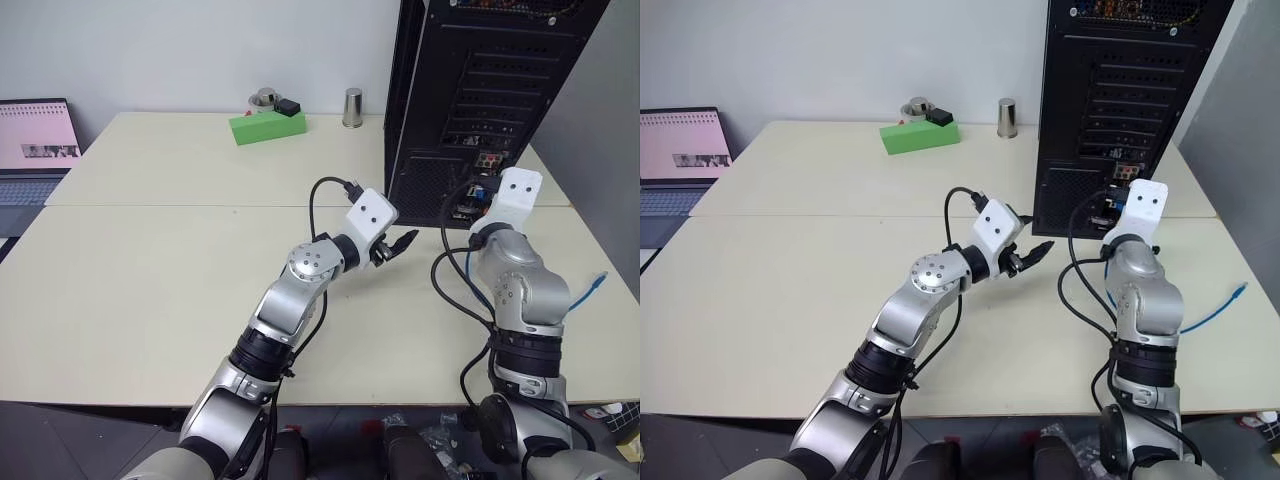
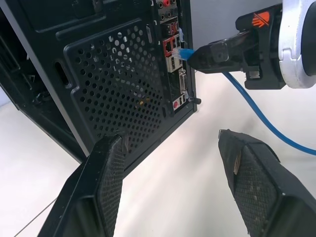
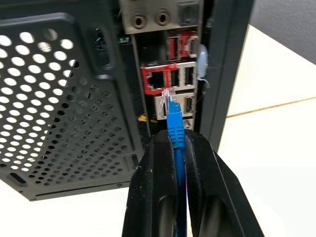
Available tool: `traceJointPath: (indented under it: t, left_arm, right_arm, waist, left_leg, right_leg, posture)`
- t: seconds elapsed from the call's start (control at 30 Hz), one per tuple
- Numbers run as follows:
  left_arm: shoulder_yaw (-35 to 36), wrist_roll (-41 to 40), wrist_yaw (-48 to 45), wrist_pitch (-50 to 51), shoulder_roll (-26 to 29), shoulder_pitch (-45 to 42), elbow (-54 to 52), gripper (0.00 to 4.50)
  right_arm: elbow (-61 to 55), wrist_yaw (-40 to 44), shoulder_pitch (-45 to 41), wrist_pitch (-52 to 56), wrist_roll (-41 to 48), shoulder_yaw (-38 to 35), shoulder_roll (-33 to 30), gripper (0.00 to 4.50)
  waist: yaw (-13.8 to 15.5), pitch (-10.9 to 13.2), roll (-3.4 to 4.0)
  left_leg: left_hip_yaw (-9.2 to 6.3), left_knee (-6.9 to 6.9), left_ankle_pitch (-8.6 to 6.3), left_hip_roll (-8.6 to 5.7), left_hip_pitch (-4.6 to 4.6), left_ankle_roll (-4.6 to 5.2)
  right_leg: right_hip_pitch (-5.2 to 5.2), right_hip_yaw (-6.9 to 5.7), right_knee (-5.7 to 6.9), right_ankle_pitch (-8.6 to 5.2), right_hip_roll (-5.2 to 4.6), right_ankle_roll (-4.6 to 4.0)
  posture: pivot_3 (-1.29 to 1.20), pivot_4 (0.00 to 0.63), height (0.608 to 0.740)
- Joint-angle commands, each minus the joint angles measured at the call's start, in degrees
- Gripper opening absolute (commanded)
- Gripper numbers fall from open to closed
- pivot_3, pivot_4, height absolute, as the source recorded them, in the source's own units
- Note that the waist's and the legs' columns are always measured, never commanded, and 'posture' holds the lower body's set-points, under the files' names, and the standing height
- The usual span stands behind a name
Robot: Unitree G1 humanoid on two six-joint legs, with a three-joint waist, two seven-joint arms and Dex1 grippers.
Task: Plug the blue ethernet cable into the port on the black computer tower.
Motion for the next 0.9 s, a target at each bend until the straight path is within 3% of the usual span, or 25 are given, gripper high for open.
traceJointPath:
  t: [0.03, 0.9]
  left_arm:
    - [0.7, 0.2, 0.0, -1.5, -0.4, -0.6, -1.3, 3.09]
    - [1.7, -1.3, -1.0, -2.3, -0.7, -0.9, -1.1, 3.09]
  right_arm:
    - [-3.2, 0.2, -1.5, -0.1, 0.6, -0.2, -0.2, 0.00]
    - [-1.5, 1.3, -2.3, -1.7, -0.1, 0.9, -1.1, 0.00]
  waist:
    - [0.0, 0.0, 0.00]
    - [0.0, 0.0, 0.00]
  left_leg:
    - [0.00, 0.00, 0.00, 0.00, 0.00, 0.00]
    - [0.00, -0.01, 0.00, 0.00, 0.00, 0.00]
  right_leg:
    - [0.00, 0.00, 0.00, 0.00, 0.00, 0.00]
    - [0.00, 0.00, -0.01, 0.00, 0.00, 0.00]
  posture:
    - [0.00, 0.150, 0.740]
    - [0.00, 0.150, 0.740]
